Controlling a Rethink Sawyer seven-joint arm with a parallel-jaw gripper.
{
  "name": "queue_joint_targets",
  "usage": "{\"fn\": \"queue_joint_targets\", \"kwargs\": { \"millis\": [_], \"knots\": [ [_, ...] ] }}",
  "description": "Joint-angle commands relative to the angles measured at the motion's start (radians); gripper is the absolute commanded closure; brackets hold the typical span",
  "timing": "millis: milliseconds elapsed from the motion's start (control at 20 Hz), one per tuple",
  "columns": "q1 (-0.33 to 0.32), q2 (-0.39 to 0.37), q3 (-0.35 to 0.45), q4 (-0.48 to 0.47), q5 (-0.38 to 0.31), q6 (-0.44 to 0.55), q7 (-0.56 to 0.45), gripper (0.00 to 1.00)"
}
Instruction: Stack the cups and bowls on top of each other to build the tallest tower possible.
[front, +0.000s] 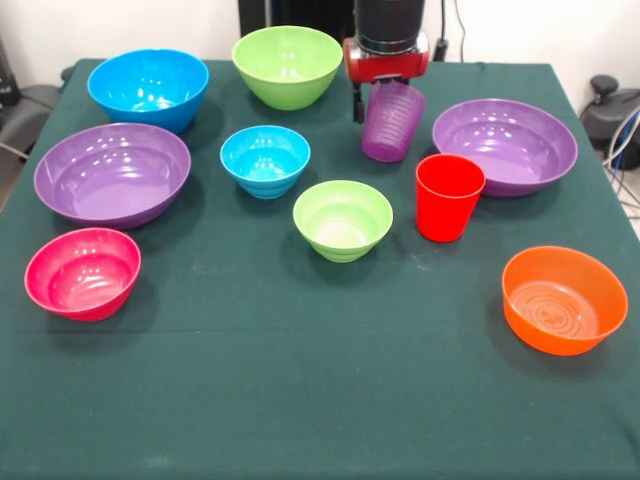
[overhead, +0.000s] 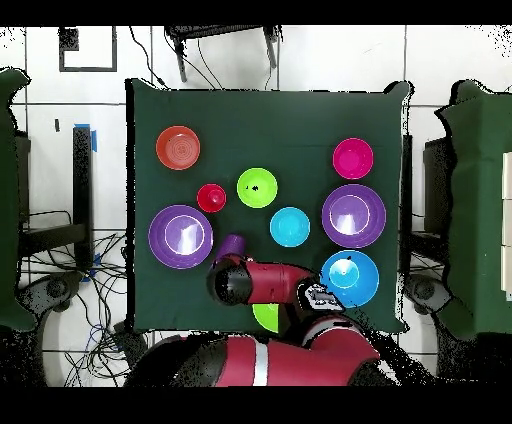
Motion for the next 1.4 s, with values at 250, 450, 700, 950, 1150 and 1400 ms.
{"fn": "queue_joint_targets", "kwargs": {
  "millis": [250,450,700,950,1150,1400],
  "knots": [
    [-0.015,0.037,0.097,-0.133,-0.030,-0.024,0.083,0.00],
    [-0.008,0.023,0.090,-0.133,-0.030,0.004,0.076,0.00],
    [-0.001,0.003,0.080,-0.154,-0.025,0.070,0.055,0.00],
    [0.004,-0.004,0.076,-0.182,-0.019,0.098,0.048,0.00],
    [0.015,-0.006,0.065,-0.199,-0.018,0.116,0.050,0.00],
    [0.025,-0.006,0.061,-0.234,-0.010,0.142,0.053,0.00]
  ]
}}
